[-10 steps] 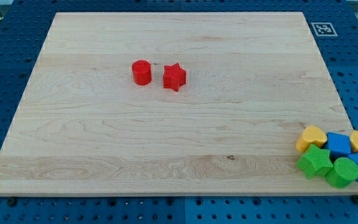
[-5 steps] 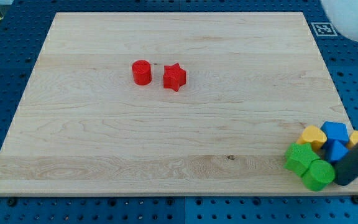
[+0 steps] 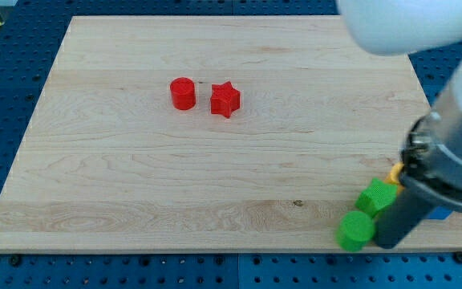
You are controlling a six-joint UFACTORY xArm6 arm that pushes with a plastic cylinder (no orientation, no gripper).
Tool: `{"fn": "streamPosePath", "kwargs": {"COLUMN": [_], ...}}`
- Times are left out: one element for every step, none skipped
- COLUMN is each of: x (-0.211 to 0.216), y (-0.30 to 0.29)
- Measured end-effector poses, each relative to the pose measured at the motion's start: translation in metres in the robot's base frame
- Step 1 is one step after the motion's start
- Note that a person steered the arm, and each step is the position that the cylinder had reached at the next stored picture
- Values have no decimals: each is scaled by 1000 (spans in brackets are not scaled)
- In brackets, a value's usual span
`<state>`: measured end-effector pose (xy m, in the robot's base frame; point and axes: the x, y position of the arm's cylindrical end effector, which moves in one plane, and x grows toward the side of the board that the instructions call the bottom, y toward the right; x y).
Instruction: Move the green circle to the bottom of the red circle
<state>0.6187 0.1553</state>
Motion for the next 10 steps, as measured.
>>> {"fn": "streamPosePath", "kwargs": {"x": [0,0,-1,-1,-4,-31,-67,-99,-107,-112], "y": [-59,-111,-129,-184,-244,-262,-262,-267,-316,-342]}}
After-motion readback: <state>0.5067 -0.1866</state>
